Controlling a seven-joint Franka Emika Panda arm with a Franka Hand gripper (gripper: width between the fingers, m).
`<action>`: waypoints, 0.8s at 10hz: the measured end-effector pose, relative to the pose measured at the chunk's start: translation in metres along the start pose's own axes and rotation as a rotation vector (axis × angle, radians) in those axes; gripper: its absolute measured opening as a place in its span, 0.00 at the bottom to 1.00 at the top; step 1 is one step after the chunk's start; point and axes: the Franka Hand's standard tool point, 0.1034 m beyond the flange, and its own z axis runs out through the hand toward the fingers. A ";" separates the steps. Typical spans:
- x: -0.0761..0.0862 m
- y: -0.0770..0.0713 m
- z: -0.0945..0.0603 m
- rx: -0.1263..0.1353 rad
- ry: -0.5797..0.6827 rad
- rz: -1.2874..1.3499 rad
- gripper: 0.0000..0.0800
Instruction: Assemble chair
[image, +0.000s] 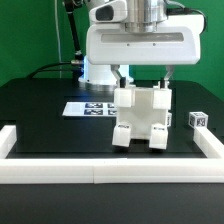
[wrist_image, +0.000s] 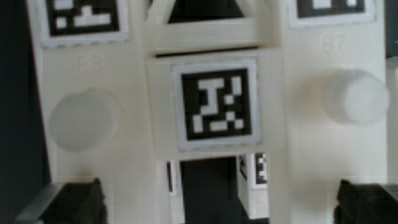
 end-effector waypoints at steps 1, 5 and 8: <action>0.004 -0.001 0.002 -0.003 0.003 -0.001 0.81; 0.020 -0.006 0.002 -0.003 0.024 -0.005 0.81; 0.031 -0.010 0.001 0.000 0.074 -0.008 0.81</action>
Offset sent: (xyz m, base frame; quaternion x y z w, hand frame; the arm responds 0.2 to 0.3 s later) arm 0.0153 0.0034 -0.0087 0.0030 0.0028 -0.0113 0.9999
